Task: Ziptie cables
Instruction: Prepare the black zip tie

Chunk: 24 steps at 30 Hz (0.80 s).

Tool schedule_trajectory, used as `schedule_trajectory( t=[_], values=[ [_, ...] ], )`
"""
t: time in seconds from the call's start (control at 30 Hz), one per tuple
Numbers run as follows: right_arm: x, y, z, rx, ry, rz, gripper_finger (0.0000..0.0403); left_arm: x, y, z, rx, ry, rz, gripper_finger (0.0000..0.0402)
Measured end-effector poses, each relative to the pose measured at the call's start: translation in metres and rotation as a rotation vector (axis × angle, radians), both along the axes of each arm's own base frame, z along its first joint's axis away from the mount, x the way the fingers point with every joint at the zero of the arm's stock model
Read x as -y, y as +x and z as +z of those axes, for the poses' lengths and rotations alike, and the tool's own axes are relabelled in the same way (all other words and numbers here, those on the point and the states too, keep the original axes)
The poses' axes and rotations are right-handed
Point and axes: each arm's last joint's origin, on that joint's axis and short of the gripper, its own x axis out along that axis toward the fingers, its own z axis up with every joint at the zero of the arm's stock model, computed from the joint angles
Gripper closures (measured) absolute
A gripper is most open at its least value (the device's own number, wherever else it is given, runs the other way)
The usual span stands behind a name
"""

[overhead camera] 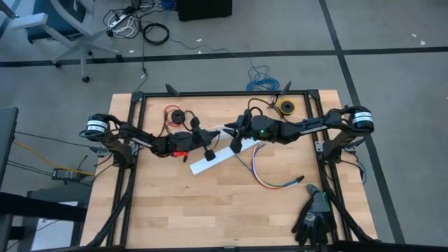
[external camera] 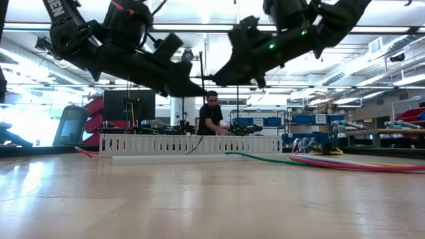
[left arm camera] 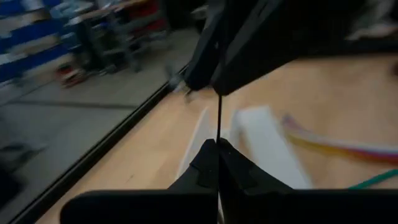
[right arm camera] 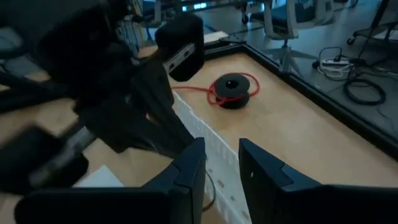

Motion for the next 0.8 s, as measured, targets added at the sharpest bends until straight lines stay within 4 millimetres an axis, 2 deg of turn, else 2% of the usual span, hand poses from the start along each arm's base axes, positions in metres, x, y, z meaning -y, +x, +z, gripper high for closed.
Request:
schedule_trajectory(
  t=[0.1, 0.27, 0.57, 0.8],
  values=[
    [-0.001, -0.007, 0.005, -0.049, -0.01, 0.005, 0.032, -0.008, -0.004, 0.001, 0.039, -0.03, -0.127, 0.0401],
    [-0.001, -0.012, 0.0, -0.139, -0.01, 0.01, 0.0321, -0.021, -0.005, 0.0, 0.058, -0.113, -0.343, 0.0401],
    [-0.007, -0.016, -0.009, -0.142, -0.019, 0.057, 0.0327, -0.042, -0.013, 0.001, 0.064, -0.173, -0.714, 0.0401],
    [-0.008, -0.018, -0.023, -0.032, 0.033, 0.128, 0.0327, -0.057, -0.018, 0.001, 0.069, -0.173, -0.726, 0.0401]
  ],
)
